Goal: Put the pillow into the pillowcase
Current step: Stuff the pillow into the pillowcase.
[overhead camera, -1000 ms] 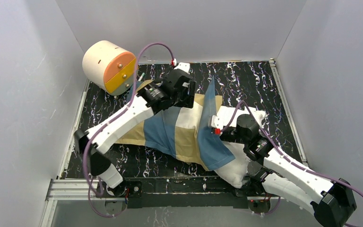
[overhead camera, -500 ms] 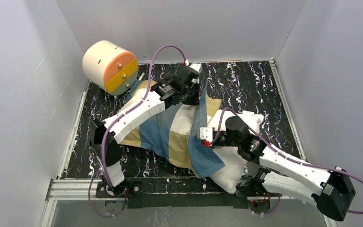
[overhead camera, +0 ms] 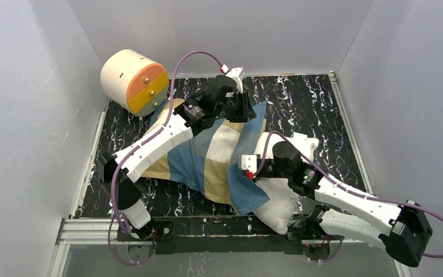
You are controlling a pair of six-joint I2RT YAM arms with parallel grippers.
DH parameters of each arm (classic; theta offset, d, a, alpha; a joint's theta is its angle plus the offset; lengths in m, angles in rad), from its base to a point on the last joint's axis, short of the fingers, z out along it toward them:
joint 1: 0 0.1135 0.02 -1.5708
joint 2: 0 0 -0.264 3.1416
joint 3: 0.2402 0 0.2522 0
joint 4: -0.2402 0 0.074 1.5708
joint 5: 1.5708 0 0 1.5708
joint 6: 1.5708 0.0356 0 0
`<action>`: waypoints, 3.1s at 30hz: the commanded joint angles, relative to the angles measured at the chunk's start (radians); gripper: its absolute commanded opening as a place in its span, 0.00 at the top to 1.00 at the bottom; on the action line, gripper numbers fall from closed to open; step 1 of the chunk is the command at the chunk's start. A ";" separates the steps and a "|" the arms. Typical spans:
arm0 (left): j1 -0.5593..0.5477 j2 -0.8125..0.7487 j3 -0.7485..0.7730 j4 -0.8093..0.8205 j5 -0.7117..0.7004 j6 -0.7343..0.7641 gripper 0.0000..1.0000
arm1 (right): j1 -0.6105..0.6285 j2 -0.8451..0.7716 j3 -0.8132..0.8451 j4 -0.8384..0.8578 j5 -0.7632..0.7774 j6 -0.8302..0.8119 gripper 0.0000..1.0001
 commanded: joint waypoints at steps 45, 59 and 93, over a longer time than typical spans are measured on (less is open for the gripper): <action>-0.040 0.073 0.023 -0.129 -0.109 0.327 0.22 | -0.959 0.042 0.463 -0.931 0.213 1.232 0.01; -0.127 0.199 0.140 -0.103 -0.190 0.307 0.86 | -0.971 -0.195 0.087 -0.874 0.118 1.299 0.11; -0.323 0.195 0.152 0.123 0.135 -0.004 0.77 | -0.970 -0.550 -0.157 -0.456 0.218 1.782 0.64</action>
